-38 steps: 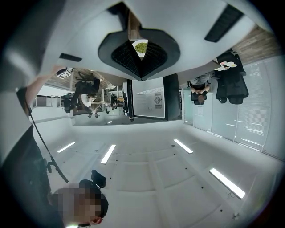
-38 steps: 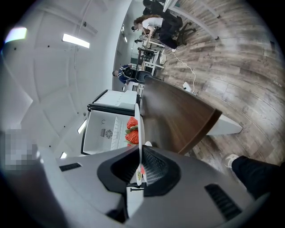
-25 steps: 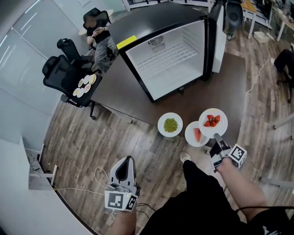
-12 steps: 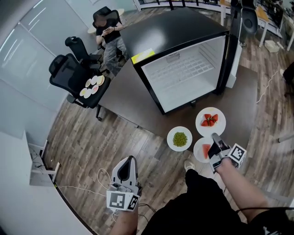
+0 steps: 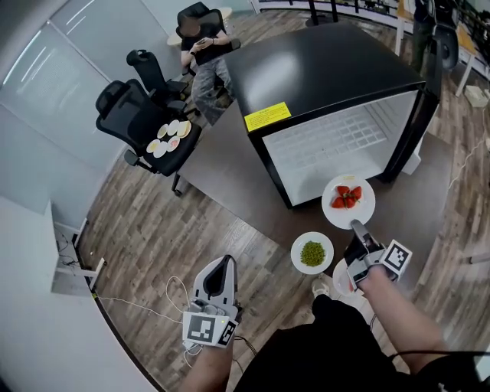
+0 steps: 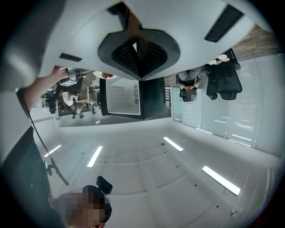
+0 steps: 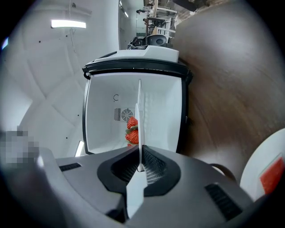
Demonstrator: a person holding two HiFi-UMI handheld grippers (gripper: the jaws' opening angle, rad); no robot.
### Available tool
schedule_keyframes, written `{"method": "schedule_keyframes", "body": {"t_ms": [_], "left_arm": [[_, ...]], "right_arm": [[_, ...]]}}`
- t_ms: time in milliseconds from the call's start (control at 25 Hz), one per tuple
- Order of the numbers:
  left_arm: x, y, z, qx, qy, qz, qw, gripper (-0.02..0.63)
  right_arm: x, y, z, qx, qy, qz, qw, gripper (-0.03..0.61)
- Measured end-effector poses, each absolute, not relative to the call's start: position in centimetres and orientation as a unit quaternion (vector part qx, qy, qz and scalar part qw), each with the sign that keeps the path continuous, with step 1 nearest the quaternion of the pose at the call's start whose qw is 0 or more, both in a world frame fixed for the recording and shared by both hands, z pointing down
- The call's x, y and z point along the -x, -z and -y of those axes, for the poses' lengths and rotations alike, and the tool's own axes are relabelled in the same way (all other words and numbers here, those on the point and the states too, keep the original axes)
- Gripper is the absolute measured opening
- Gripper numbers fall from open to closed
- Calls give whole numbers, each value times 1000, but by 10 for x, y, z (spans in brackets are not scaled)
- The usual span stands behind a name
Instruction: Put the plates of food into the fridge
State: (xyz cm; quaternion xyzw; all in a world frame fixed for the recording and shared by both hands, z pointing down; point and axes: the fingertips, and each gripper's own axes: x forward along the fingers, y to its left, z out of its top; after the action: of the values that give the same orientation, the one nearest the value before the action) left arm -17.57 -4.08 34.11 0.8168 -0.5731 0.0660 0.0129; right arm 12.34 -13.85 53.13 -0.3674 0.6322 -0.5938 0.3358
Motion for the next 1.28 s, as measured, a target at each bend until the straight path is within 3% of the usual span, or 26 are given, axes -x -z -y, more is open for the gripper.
{"method": "schedule_keyframes", "body": {"t_ms": [1280], "left_arm": [[234,-330,132,-857,-52,512,-3,5]], "right_arm": [[-37,-483,229,366,587,-629,355,20]]}}
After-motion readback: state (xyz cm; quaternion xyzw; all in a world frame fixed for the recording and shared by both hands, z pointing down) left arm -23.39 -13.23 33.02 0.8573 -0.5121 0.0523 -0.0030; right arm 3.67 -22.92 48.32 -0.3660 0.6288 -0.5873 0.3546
